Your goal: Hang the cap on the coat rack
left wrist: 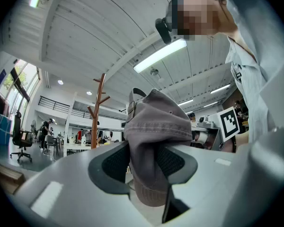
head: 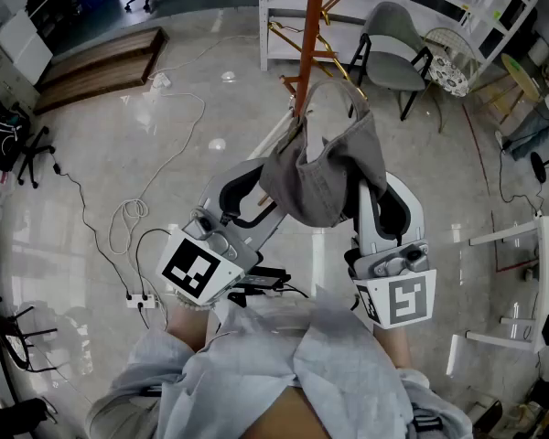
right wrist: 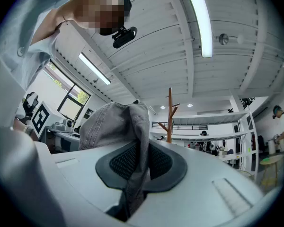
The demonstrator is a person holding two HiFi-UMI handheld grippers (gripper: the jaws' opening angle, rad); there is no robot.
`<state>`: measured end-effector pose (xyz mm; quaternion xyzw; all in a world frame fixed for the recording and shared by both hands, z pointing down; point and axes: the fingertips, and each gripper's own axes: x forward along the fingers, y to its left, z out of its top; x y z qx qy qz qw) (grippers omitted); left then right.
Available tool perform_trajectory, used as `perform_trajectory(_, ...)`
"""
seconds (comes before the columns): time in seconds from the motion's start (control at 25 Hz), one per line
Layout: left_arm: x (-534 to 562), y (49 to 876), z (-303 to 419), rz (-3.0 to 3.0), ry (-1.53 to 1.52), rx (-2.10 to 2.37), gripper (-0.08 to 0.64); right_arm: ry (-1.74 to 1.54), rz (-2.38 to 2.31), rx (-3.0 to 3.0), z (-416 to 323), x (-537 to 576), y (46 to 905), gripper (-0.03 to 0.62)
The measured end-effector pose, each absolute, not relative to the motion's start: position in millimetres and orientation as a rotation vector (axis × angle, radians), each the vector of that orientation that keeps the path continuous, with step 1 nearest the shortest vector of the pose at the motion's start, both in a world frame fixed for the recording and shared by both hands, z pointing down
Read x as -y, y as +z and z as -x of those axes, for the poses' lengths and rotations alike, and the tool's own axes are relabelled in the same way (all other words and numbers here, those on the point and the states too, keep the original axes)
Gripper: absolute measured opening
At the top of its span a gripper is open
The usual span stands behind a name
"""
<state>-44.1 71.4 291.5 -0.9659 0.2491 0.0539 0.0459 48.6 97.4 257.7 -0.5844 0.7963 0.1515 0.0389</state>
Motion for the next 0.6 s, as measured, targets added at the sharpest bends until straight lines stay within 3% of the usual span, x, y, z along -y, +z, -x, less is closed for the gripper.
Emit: perform_trajectory(0.6,-72.6,291.8,48.9,2.959,0.165,-0.731,0.172,0.463,1.830,-2.422,-43.1,-100.4,257.6,0.038)
